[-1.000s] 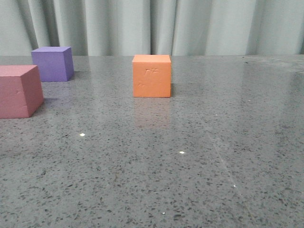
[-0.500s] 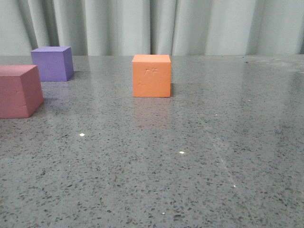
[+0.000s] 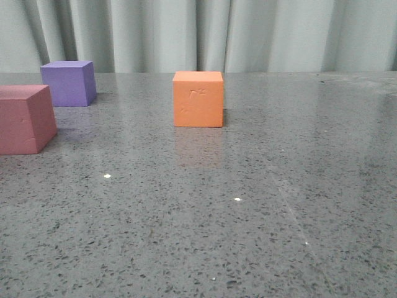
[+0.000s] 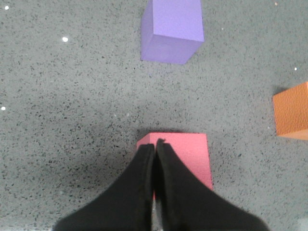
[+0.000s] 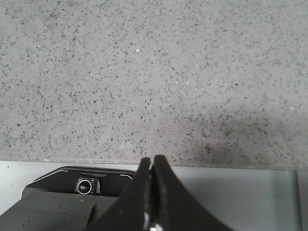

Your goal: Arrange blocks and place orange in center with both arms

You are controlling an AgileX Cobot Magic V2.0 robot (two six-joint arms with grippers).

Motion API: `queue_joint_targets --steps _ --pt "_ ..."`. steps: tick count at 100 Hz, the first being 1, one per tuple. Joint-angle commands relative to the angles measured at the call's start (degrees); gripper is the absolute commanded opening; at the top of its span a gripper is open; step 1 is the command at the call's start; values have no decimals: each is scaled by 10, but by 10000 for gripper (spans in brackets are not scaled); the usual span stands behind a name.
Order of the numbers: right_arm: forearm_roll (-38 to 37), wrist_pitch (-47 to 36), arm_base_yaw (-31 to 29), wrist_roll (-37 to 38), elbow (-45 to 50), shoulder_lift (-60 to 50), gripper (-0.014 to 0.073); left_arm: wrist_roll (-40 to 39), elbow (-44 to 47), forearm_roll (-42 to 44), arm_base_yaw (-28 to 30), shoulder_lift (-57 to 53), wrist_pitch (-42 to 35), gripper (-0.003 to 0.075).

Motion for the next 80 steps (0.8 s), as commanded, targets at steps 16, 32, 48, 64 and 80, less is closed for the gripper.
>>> queue_joint_targets --steps 16,32,48,64,80 --pt "-5 -33 -3 -5 -14 4 -67 51 -20 -27 1 -9 -16 11" --pt "-5 -36 -3 -5 -14 4 -67 94 -20 -76 1 -9 -26 239" --pt "-5 -36 -3 -5 -14 4 -67 121 -20 -84 0 -9 -6 576" --pt "-5 -36 -3 -5 -14 4 -67 129 -20 -84 0 -8 2 687" --pt "-5 -36 -3 -5 -14 4 -67 138 -20 -87 0 -8 4 652"
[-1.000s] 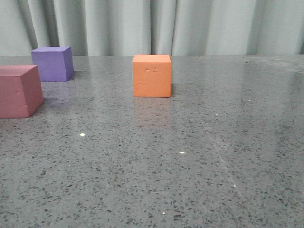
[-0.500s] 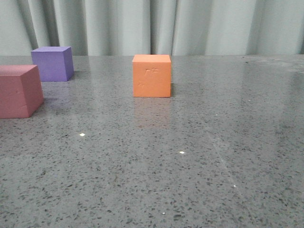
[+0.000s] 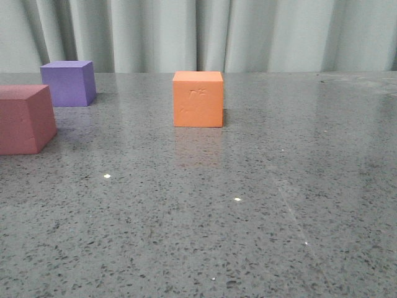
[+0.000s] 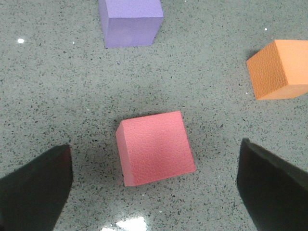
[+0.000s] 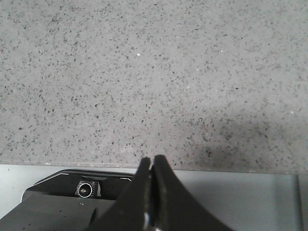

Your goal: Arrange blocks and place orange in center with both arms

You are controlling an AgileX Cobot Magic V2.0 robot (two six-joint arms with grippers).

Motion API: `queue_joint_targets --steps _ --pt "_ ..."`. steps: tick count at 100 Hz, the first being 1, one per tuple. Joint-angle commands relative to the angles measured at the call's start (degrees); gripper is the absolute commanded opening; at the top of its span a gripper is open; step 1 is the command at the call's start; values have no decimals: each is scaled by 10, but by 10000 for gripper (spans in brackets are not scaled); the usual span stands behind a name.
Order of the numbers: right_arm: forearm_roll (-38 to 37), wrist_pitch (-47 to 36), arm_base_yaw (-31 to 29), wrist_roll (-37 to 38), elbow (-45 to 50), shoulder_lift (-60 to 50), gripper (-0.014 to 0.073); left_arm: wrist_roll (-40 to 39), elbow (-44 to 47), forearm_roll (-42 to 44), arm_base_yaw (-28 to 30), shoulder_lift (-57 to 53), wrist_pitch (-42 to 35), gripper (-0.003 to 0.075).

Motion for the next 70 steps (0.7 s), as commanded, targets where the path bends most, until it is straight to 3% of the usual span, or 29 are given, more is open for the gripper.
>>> queue_joint_targets --steps 1,15,34,70 --pt "-5 -30 -3 -5 -14 4 -67 11 -19 -20 0 -9 -21 652" --pt "-5 -30 -3 -5 -14 4 -67 25 -23 -45 -14 -9 -21 652" --pt "-5 -29 -3 -5 -14 4 -67 -27 -51 -18 -103 -4 -59 652" --pt "-5 -26 -3 -5 -14 4 -67 -292 -184 253 -324 139 -63 652"
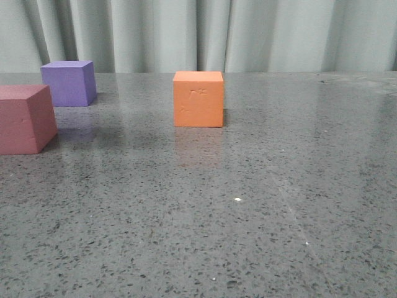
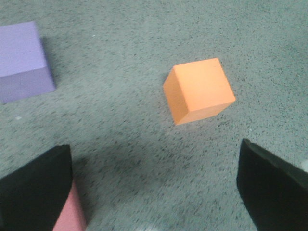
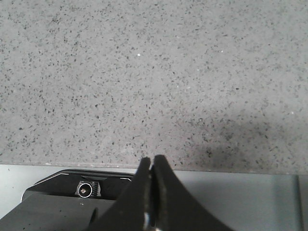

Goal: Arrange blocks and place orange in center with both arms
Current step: 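Lower the left gripper over the orange cube and grasp it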

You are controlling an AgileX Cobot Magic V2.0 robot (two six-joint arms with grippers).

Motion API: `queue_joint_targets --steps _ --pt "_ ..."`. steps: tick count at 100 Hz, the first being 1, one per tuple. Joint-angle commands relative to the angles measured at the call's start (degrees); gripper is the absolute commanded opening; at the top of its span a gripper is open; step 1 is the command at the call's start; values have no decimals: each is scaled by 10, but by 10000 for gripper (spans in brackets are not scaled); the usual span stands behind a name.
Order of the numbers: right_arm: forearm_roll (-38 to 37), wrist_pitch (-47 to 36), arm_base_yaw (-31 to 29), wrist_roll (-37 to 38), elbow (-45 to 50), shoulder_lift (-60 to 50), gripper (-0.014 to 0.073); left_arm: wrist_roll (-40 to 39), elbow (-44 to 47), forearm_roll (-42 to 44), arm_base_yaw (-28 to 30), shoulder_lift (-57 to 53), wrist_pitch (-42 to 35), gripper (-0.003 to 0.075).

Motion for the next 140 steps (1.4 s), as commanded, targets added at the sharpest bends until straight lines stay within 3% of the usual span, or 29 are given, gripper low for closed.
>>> queue_joint_targets --steps 1,22,65,87,140 --pt "-5 -26 -3 -5 -14 4 -67 -68 -51 65 -45 31 -23 652" --pt "-5 -26 -3 -5 -14 4 -67 -151 -140 131 -101 142 -12 652" --pt "-5 -26 -3 -5 -14 4 -67 -167 -290 142 -114 312 32 652" --pt "-5 -26 -3 -5 -14 4 -67 -197 -300 181 -114 345 62 652" --pt "-5 -26 -3 -5 -14 4 -67 -271 -300 179 -114 353 61 652"
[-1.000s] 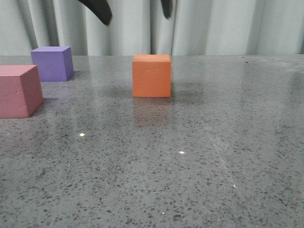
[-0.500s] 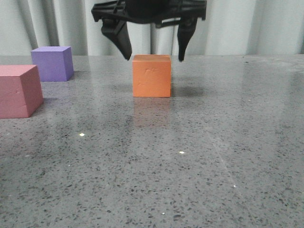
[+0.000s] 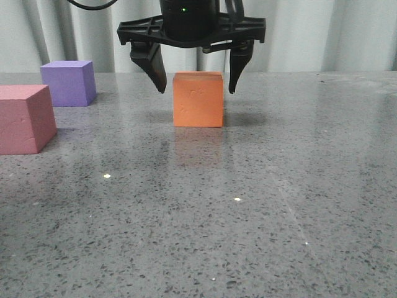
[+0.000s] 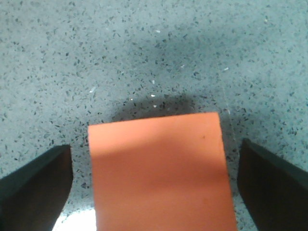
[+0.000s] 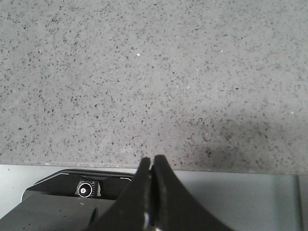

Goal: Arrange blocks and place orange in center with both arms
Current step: 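Lower the left gripper over the orange cube and grasp it, then lift the orange cube and carry it toward the purple cube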

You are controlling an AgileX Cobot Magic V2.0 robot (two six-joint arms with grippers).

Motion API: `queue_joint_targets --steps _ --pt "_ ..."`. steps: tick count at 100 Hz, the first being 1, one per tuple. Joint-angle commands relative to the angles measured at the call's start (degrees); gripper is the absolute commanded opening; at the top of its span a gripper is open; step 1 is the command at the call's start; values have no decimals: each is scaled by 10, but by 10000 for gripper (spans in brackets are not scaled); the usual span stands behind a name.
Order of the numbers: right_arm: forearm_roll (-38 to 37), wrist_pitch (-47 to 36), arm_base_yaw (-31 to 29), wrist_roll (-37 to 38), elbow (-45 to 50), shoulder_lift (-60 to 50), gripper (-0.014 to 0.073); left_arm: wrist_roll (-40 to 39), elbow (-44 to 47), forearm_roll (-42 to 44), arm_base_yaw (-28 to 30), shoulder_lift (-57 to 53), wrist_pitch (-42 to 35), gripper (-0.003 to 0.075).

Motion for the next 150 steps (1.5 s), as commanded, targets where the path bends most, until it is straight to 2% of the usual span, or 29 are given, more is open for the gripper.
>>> queue_joint_targets --steps 1,72,84,106,113,122,150 --pt "-5 -26 -3 -5 -14 4 -67 -20 -21 12 -4 -32 -16 652" --pt "-5 -26 -3 -5 -14 4 -67 -22 -20 7 -4 -22 -11 647" --pt "-5 -26 -3 -5 -14 4 -67 -22 -20 6 -4 -22 -11 577" --pt "-5 -26 -3 -5 -14 4 -67 -22 -20 6 -4 -22 -10 295" --pt "-5 -26 -3 -5 -14 4 -67 -22 -20 6 -4 -22 -10 230" --pt "-5 -26 -3 -5 -14 4 -67 -22 -20 8 -4 -26 -6 199" --pt "-5 -26 -3 -5 -14 4 -67 -22 -20 45 -4 -69 6 198"
